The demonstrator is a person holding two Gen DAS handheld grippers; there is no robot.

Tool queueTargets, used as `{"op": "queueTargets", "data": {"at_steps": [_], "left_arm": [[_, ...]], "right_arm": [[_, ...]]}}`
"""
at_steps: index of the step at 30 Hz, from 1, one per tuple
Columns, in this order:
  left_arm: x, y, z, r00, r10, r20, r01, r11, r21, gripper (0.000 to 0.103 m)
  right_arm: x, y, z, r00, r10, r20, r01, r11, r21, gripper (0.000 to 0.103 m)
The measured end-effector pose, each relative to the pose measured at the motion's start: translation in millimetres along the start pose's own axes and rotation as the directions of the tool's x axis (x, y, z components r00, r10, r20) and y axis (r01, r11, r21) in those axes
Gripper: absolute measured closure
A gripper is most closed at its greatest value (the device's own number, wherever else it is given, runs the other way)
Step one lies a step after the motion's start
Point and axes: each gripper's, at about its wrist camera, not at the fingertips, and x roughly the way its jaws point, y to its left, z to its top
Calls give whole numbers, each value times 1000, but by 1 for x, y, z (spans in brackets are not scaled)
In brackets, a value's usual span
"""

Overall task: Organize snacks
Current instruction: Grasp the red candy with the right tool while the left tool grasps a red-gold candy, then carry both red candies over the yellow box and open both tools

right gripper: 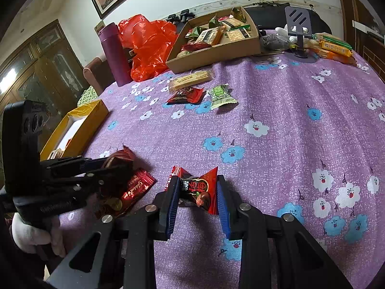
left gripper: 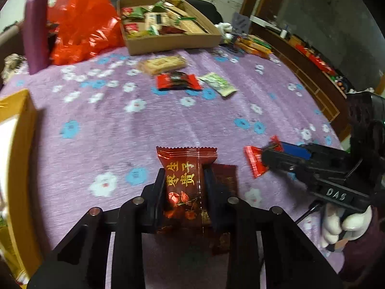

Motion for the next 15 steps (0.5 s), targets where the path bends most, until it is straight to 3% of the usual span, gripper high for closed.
{"op": "queueTargets", "data": {"at_steps": [4,8,12,15], "left_arm": [[-20,12,-9,998,-35,51,39,996,-80,76],[-61,26,-22,984,-84,156,111,979,-171,76],[-108,54,-36,967,-51,248,115,962,-248,76],[-138,86,-49,955,-10,298,113,937,-330,75]], "right_arm": [[-1,0,0,1000,-6,6,6,1000,0,73],[-3,-1,-1,1000,-24,19,24,1000,8,73],[-8,3,-1,998,-57,41,57,998,2,73],[-20,12,0,998,-25,64,24,999,21,73]]}}
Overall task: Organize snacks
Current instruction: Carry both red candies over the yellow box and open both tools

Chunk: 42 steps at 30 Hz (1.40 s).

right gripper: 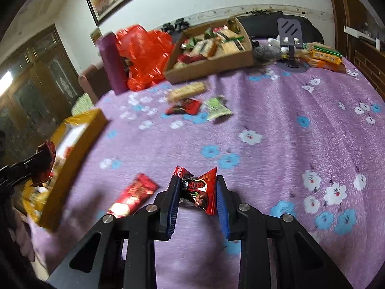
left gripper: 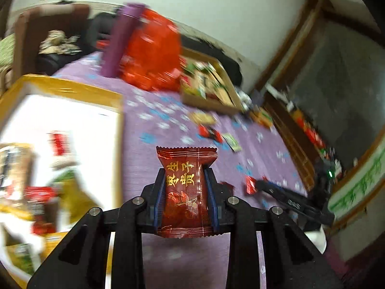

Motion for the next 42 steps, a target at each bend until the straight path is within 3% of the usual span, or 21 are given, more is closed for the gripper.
{"op": "queueTargets", "data": {"at_steps": [4,8,16,21,29,33,38,40,42], "left_arm": [[-31,46,3,998,34,62,-27,993,-114,75],[-48,75,0,993,57,102,-40,986,-161,75],[-67,111,-8,986,94,136,-64,975,-211,75],[-72,128,-9,980,138,142,-101,966,-238,75],[-68,150,-13,984,121,130,-82,958,-275,75],[-69,151,-14,985,115,129,-77,961,-267,75],[-70,141,-12,977,172,129,-141,965,-220,72],[-72,137,-10,971,200,131,-171,964,-205,68],[-73,132,-9,964,233,129,-207,959,-191,51]], "right_arm": [[-14,32,5,996,82,22,-82,997,-3,74],[-13,86,15,987,160,5,-160,984,-75,74],[6,169,17,969,242,-57,-248,957,-150,74],[23,210,19,963,248,-104,-265,942,-205,74],[66,273,10,954,235,-188,-283,913,-293,74],[82,291,5,954,218,-206,-277,904,-325,74],[93,301,4,953,210,-216,-274,903,-331,74],[96,303,5,953,212,-217,-276,903,-328,71],[98,306,6,954,215,-207,-274,906,-322,71]]}}
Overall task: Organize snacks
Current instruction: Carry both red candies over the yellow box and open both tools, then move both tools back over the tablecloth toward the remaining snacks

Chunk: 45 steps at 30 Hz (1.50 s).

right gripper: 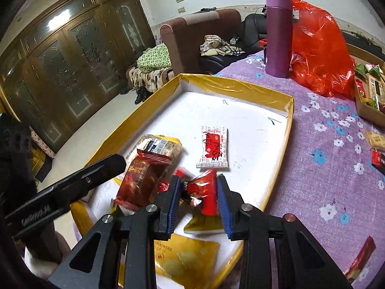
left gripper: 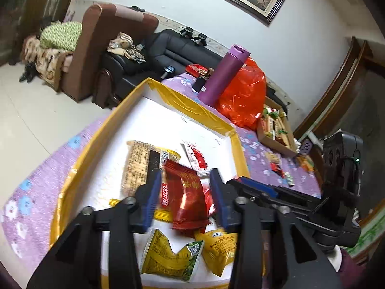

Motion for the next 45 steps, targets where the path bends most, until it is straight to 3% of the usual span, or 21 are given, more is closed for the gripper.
{"op": "queueTargets", "data": {"at_steps": [6,8,12,19,23,36,42,45], "left_arm": [[-5,-16,2,995,99,8,-99,995,25,21],[-4,-23,3,990,139,-3,-139,990,38,20],[-5,-34,-1,991,135,-8,-135,989,54,20],[-23,-69,-9,975,217,56,-224,960,166,20],[-31,-93,-13,976,205,68,-216,952,219,20],[-38,-175,-38,961,251,114,-275,875,399,20],[-27,-199,-49,966,245,80,-255,854,453,20],[-20,-203,-53,984,176,2,-159,881,445,21]], "right_arm": [[-9,-3,0,1000,17,26,-17,999,33,67],[-18,-7,-2,999,20,40,-22,998,50,66],[-35,-17,-7,998,18,67,-23,996,82,66],[-68,-45,-23,993,2,118,-20,988,153,61],[-88,-61,-36,989,-9,148,-19,982,186,60],[-153,-128,-78,966,-59,252,-22,952,306,54],[-169,-164,-98,960,-96,264,-10,928,373,54],[-174,-182,-106,957,-123,262,7,916,402,54]]}}
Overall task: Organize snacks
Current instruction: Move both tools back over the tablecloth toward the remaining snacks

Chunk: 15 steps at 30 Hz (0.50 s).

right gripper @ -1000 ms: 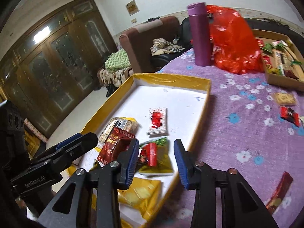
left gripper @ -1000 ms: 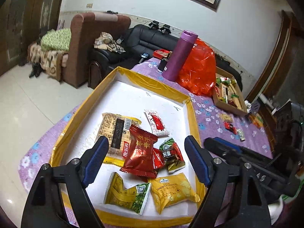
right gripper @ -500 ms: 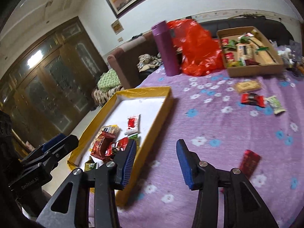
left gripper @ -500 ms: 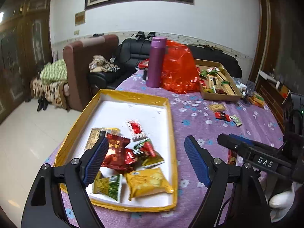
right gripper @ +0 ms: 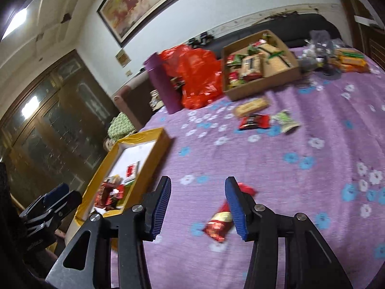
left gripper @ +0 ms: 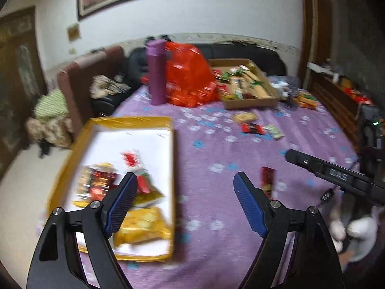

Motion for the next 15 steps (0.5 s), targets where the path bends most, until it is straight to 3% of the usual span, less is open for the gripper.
{"op": "queueTargets", "data": {"at_steps": [2,7,15], "left_arm": [[4,-3,-1,997,-81,-20,80,997,-18,21],[16,-21,-5,968,-247,-41,246,969,-38,21],[41,-51,-16,937,-319,-140,322,947,-2,21]], "right_arm": [[-4,-14,3,999,-37,5,37,999,9,53],[-9,-49,22,989,-148,21,147,989,9,53],[44,-99,66,963,-264,-59,265,964,11,53]]}}
